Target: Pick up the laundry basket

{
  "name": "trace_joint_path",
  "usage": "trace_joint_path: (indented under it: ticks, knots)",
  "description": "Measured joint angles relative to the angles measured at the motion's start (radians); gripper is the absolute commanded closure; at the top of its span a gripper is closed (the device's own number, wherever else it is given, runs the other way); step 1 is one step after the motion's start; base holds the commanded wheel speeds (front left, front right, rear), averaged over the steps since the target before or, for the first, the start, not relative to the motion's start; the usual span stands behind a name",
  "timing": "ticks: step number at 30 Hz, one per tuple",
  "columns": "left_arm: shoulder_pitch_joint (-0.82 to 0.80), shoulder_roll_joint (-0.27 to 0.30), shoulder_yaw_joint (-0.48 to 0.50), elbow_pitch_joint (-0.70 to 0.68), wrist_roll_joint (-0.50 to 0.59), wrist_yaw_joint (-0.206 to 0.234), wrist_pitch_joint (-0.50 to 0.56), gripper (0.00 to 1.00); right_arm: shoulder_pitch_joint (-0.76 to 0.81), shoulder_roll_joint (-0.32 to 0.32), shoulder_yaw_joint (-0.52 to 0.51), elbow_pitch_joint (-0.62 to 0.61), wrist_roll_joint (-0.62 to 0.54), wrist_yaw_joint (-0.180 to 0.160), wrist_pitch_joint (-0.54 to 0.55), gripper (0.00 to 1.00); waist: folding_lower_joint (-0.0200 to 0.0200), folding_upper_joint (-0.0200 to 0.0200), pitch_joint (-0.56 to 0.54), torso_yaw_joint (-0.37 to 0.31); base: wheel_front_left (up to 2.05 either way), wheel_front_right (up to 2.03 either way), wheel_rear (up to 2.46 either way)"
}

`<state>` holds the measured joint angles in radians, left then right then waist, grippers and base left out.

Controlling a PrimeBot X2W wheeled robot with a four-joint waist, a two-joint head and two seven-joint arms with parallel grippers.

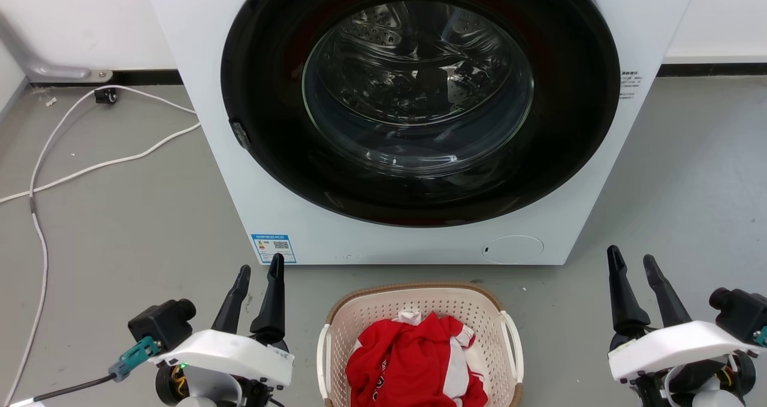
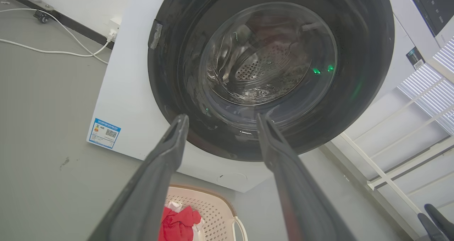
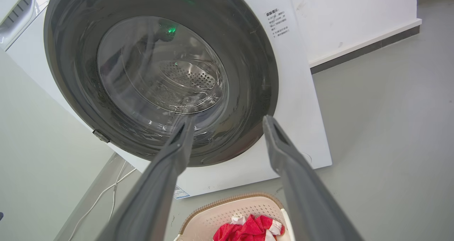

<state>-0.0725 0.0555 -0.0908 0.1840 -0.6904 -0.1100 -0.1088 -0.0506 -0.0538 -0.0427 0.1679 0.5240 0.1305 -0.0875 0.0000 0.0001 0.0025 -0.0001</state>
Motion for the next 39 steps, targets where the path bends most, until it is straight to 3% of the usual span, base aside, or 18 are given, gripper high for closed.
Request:
trace_joint_path:
  ticks: [20,39]
  knots:
    - [-0.006,0.015,-0.045,-0.011,0.240,0.031,-0.052,0.00,0.002,0.002,0.020,-0.011,-0.255,0.000,-0.036,0.00,0.0000,0.0000,-0.001,0.001,0.00,0.00,0.00]
    - [-0.008,0.025,-0.083,-0.016,0.418,0.054,-0.095,0.00,0.021,0.002,0.025,-0.032,-0.401,0.000,-0.059,0.00,0.0000,0.0000,-0.002,0.004,0.00,0.00,0.00]
